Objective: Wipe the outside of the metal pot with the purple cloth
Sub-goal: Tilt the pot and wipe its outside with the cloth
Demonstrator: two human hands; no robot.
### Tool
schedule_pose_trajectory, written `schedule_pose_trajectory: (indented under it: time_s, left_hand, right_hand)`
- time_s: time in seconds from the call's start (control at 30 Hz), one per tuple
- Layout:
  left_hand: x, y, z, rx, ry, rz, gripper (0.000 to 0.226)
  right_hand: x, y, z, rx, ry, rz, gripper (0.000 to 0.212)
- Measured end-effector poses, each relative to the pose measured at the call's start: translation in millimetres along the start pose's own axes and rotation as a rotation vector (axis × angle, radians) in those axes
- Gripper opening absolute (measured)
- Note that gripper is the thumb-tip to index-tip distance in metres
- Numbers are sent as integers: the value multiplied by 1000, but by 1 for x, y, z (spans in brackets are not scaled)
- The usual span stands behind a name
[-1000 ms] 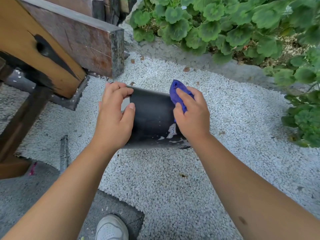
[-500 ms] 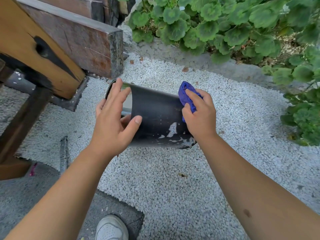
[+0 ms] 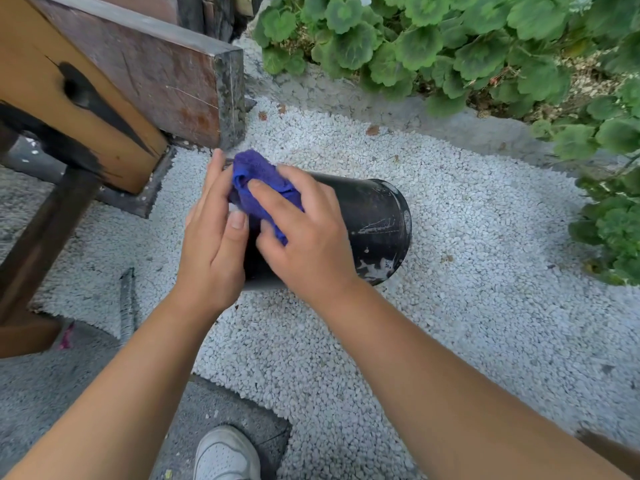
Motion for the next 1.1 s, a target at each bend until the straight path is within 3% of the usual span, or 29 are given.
schedule_pose_trajectory:
  time_s: [0.2, 0.33, 0.53, 0.7, 1.1]
  left_hand:
    - [-5, -1, 3, -64, 41, -11, 66]
    - [-10, 3, 2, -64, 16, 9, 58]
    - [-3, 1, 3, 126, -68, 20, 73]
    - [-1, -1, 18, 56, -31, -47, 70]
    - [-15, -5, 19, 115, -103, -130, 81]
  right_hand:
    - [-55, -24, 9, 11, 198, 130, 42]
    - [-81, -37, 15, 53, 229, 208, 43]
    - [-99, -45, 17, 41, 299, 211, 44]
    - [-117, -53, 22, 26, 402, 202, 44]
    - [-135, -59, 4, 24, 607, 78, 49]
Point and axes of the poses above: each hand's wrist, its own z-axis away from the middle knuckle, its own y-axis out of the palm, x = y × z, the point moved 4 cm from there along -z, towards the middle knuckle, and after that the axes turned 11 degrees about -x, right-handed, at the moved point
